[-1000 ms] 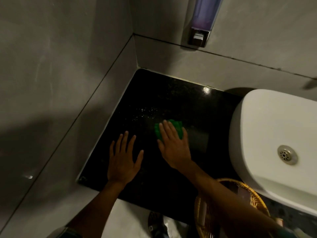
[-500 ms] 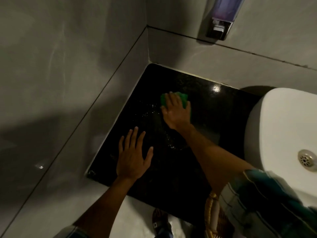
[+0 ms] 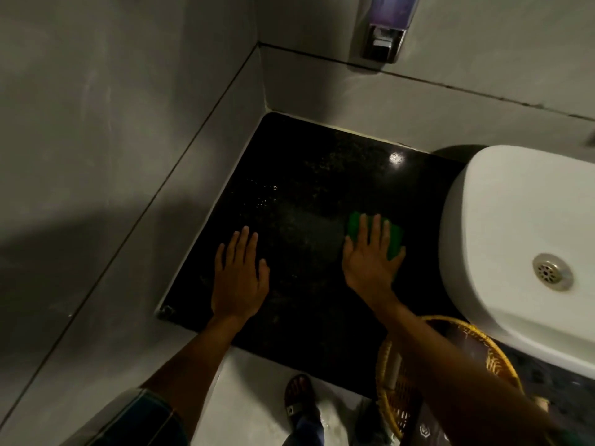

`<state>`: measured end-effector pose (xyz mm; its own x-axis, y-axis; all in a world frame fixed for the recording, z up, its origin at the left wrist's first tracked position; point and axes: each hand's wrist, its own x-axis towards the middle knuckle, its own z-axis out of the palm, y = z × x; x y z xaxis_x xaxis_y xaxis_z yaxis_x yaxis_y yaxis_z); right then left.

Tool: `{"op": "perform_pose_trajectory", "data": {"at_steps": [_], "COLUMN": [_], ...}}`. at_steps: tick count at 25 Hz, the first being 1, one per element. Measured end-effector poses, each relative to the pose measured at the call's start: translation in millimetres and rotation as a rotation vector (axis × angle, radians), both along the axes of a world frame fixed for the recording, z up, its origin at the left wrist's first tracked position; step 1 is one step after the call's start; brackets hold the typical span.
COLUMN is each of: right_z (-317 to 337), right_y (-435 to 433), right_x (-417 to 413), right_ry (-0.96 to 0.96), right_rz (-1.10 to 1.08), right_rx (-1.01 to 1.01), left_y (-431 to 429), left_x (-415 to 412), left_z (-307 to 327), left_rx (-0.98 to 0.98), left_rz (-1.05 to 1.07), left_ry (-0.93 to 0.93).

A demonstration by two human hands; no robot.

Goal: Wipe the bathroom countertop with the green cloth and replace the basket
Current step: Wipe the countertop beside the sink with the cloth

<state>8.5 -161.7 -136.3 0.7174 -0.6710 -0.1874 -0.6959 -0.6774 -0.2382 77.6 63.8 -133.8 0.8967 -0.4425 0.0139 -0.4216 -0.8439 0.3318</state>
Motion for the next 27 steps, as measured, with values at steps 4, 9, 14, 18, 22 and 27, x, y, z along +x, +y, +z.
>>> {"op": "perform_pose_trajectory", "data": {"at_steps": [4, 9, 14, 18, 22, 27], "right_z": [5, 8, 1, 12, 14, 1], "right_y": [-7, 62, -7, -52, -48, 52], "right_x": [70, 78, 33, 91, 174, 202], "right_ry": [-0.114, -0.089, -0.138, -0.099, -0.122, -0.07], "right_rz": [-0.125, 0.594, 0.297, 0.024, 0.22, 0.752], "right_rx": [0.096, -0.07, -0.169, -0.075, -0.039, -0.08], "left_y": [-2, 2, 2, 0, -3, 0], "left_x": [0, -1, -1, 1, 3, 5], "left_z": [-5, -6, -6, -5, -4, -8], "left_rx": [0.026, 0.059, 0.033, 0.025, 0.001, -0.02], "left_rz": [0.014, 0.003, -0.003, 0.005, 0.004, 0.013], "left_ry": [-0.011, -0.016, 0.012, 0.021, 0.047, 0.025]}}
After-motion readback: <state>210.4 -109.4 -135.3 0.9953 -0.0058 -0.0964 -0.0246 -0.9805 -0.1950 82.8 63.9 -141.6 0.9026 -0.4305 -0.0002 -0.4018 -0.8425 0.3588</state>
